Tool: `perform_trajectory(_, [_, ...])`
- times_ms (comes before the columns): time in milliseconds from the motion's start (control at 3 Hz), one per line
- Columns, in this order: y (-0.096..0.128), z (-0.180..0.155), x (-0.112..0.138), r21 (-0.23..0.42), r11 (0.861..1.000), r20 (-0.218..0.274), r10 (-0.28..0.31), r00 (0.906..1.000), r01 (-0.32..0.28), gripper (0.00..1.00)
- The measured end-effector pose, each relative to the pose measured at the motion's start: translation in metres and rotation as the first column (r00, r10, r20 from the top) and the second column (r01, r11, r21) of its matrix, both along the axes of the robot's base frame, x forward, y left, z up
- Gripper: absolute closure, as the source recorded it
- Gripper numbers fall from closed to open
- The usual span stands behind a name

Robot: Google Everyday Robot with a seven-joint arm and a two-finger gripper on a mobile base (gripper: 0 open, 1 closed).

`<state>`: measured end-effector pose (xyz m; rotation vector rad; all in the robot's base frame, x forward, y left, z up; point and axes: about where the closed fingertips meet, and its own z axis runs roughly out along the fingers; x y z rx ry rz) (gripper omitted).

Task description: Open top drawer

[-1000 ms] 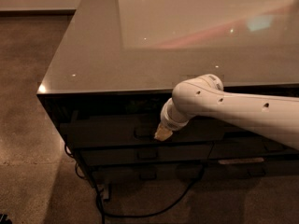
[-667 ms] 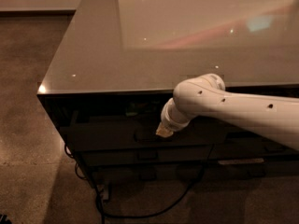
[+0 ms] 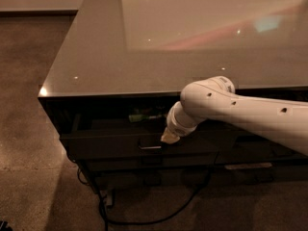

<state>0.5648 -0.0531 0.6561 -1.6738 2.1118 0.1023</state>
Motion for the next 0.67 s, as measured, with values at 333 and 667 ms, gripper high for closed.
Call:
perform_trajectory(333, [-0.0023,0.0029,-0.0064,0.003,1.000,-0.004,0.015,0.9999,-0.015,1.00])
perform_trajectory(667, [-0.0023,0.0023,-0.0064,0.003,1.000,-0.004,0.015,0.9999,-0.015,1.00])
